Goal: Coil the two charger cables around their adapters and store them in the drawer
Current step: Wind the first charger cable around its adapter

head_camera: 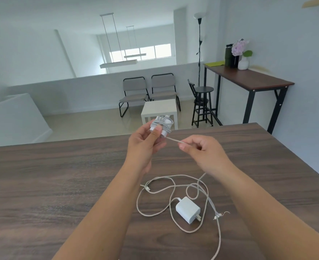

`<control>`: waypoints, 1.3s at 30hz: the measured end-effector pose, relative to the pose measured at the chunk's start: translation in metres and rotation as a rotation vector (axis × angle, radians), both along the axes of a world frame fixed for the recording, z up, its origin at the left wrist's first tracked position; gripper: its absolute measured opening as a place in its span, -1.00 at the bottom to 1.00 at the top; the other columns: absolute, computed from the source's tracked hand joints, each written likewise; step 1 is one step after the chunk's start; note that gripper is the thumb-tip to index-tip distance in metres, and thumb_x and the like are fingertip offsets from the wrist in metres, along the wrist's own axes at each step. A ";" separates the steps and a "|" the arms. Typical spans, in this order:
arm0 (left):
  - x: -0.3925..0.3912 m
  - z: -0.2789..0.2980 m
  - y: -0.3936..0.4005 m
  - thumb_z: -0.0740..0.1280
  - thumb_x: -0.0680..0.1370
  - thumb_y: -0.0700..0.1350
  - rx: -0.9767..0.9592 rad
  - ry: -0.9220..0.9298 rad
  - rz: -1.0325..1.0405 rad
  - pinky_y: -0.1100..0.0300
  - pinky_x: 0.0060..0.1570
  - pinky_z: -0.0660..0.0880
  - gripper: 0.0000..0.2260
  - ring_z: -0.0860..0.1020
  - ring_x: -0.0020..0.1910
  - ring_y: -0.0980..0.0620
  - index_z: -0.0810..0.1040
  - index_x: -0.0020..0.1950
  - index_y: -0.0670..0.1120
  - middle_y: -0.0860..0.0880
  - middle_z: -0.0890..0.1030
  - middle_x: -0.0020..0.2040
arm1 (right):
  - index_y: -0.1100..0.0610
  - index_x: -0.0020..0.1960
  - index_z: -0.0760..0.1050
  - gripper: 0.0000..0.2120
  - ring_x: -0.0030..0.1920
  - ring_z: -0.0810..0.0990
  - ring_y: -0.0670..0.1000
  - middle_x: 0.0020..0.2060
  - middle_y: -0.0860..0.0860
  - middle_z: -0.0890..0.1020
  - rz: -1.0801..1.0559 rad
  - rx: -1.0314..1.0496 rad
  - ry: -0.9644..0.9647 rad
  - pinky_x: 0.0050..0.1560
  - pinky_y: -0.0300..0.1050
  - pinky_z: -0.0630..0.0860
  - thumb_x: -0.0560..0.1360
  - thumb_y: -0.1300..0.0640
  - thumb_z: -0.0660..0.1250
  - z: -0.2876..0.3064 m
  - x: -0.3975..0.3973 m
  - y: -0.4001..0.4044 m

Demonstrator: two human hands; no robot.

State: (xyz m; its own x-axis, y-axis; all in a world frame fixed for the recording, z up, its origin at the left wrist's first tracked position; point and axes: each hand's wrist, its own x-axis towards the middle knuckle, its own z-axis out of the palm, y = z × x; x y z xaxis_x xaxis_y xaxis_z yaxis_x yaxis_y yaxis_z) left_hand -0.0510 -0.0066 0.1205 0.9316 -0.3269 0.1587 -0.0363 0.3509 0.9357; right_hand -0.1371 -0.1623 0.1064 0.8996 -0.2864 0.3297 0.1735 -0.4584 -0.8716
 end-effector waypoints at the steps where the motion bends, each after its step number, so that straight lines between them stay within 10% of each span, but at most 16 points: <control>1: 0.000 -0.002 0.001 0.34 0.57 -0.18 0.035 -0.002 -0.012 0.20 -0.14 0.62 -0.68 0.63 -0.14 0.06 0.50 0.32 -0.16 -0.09 0.63 -0.02 | -0.06 -0.14 0.64 -0.93 -0.48 0.36 -0.20 -0.56 -0.19 0.43 0.015 -0.083 0.000 -0.39 -0.41 0.28 0.50 0.03 0.39 0.004 -0.003 -0.004; 9: -0.005 -0.011 0.011 0.46 0.49 -0.08 0.685 -0.430 -0.042 0.20 0.00 0.58 -0.65 0.60 -0.18 0.09 0.56 0.25 0.13 0.14 0.60 -0.01 | -0.02 -0.07 0.64 -0.88 -0.29 0.49 -0.26 -0.33 -0.21 0.59 0.129 -0.774 0.167 -0.26 -0.33 0.37 0.52 0.00 0.35 0.046 -0.020 -0.020; 15: -0.018 -0.005 0.014 0.45 0.49 -0.05 0.897 -0.580 -0.200 0.46 -0.10 0.44 -0.62 0.57 -0.15 0.30 0.53 0.30 0.14 0.21 0.62 0.06 | -0.01 -0.17 0.64 -0.92 -0.46 0.42 -0.23 -0.58 -0.22 0.44 0.268 -0.695 0.169 -0.32 -0.33 0.30 0.45 0.00 0.44 0.056 -0.011 -0.025; 20: -0.028 0.000 0.020 0.40 0.54 -0.23 0.579 -0.390 -0.429 0.03 0.11 0.59 -0.63 0.62 0.08 -0.18 0.53 0.31 0.03 0.01 0.66 0.14 | 0.15 -0.23 0.60 -0.80 -0.38 0.41 -0.12 -0.45 -0.10 0.49 0.352 -0.117 0.077 -0.27 -0.27 0.39 0.30 0.06 0.56 0.044 0.000 -0.032; 27: -0.029 -0.013 0.022 0.44 0.46 -0.21 0.169 -0.193 -0.426 0.15 0.07 0.54 -0.53 0.61 0.10 -0.04 0.44 0.35 -0.08 -0.04 0.63 0.21 | 0.20 -0.18 0.54 -0.93 -0.47 0.50 -0.07 -0.31 0.09 0.61 0.341 0.717 0.040 -0.53 -0.28 0.39 0.39 0.20 0.40 0.005 0.010 -0.010; 34: -0.039 -0.026 0.005 0.44 0.43 -0.31 -0.217 0.006 -0.415 0.22 0.07 0.54 -0.59 0.60 0.15 -0.01 0.54 0.27 -0.17 -0.16 0.62 0.22 | 0.06 0.00 0.65 -0.78 -0.53 0.27 -0.18 -0.43 -0.03 0.49 0.185 0.743 0.072 -0.56 -0.35 0.16 0.50 0.33 0.33 -0.028 0.007 0.012; 39: -0.043 -0.036 0.003 0.59 0.32 -0.13 -0.329 0.147 -0.504 0.18 0.03 0.58 -0.47 0.63 0.07 -0.02 0.58 0.27 -0.15 -0.16 0.62 0.19 | 0.13 0.02 0.61 -0.62 -0.52 0.18 -0.15 -0.37 -0.01 0.42 0.485 0.925 0.110 -0.51 -0.28 0.05 0.23 0.15 0.60 -0.032 0.001 -0.016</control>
State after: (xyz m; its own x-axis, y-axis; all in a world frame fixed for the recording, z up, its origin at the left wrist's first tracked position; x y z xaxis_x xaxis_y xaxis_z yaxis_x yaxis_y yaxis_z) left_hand -0.0941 -0.0038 0.0847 0.6952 -0.6881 0.2079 0.3301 0.5624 0.7581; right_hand -0.1357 -0.1786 0.0745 0.9971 0.0144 0.0754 0.0585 0.4917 -0.8688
